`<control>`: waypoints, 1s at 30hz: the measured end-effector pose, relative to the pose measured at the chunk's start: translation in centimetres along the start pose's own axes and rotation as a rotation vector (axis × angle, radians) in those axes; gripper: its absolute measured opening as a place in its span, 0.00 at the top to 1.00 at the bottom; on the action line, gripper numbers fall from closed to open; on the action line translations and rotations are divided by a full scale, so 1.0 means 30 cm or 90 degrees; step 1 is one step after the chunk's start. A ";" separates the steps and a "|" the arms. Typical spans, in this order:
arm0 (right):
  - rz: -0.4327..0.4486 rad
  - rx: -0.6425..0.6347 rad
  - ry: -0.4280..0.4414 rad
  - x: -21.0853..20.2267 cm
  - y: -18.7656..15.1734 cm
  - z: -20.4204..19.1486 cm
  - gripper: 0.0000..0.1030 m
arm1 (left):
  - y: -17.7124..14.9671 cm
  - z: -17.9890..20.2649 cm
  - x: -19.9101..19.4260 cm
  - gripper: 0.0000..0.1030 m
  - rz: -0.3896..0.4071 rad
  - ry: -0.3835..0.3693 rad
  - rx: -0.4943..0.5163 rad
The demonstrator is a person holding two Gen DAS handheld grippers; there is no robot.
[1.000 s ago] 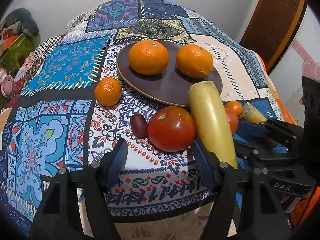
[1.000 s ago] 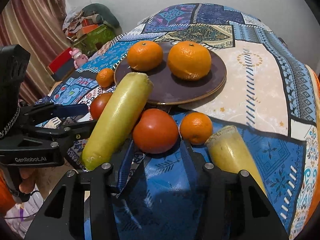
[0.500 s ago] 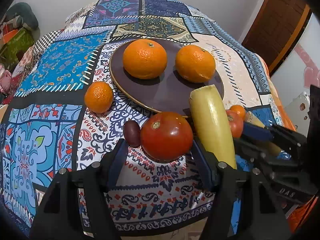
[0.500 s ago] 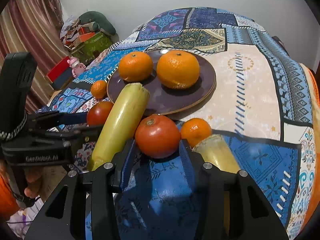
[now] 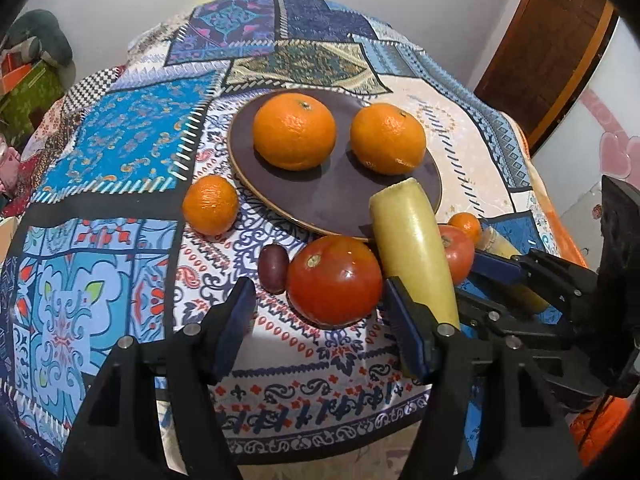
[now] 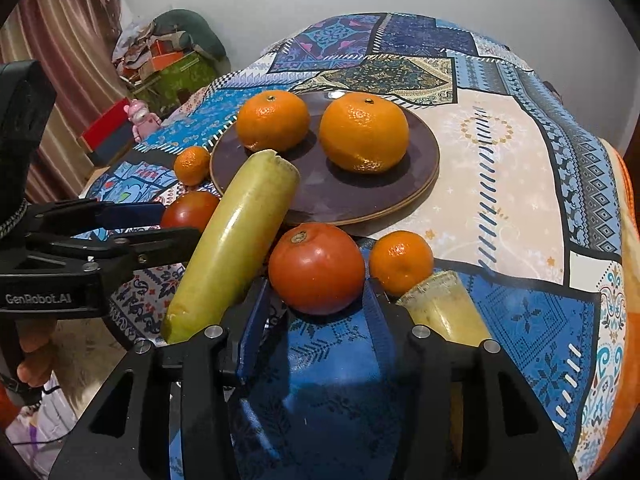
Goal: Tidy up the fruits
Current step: 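Move both tools back toward the tomatoes beside the plate, then grasp a red tomato with the left tool while the right tool grasps another tomato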
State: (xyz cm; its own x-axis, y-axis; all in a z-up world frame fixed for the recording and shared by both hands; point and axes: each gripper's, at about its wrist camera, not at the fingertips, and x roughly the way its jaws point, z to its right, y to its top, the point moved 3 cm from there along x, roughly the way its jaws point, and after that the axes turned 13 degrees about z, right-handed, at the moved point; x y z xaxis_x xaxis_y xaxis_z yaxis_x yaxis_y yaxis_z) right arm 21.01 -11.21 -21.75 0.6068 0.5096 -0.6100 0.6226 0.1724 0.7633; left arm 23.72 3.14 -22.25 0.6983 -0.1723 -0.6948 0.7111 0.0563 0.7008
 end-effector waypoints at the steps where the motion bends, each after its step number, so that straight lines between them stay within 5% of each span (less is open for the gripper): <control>1: 0.002 0.001 0.002 0.000 0.001 0.002 0.55 | 0.000 0.000 -0.006 0.36 0.006 0.001 0.004; 9: 0.009 0.009 0.001 -0.003 0.000 0.006 0.57 | 0.023 0.015 0.004 0.39 0.005 -0.001 0.016; 15: 0.012 0.014 0.003 -0.015 -0.006 0.009 0.58 | 0.018 0.023 0.012 0.53 -0.007 -0.027 -0.008; 30: 0.002 0.020 0.017 -0.073 -0.029 0.032 0.67 | -0.004 0.034 0.080 0.52 -0.037 -0.013 -0.047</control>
State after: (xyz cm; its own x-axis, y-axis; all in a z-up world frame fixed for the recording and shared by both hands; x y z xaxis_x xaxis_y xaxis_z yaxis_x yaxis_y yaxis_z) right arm 19.61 -13.29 -21.26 0.5952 0.5329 -0.6015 0.6361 0.1450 0.7579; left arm 25.22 1.73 -23.83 0.6546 -0.1970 -0.7299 0.7549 0.1185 0.6450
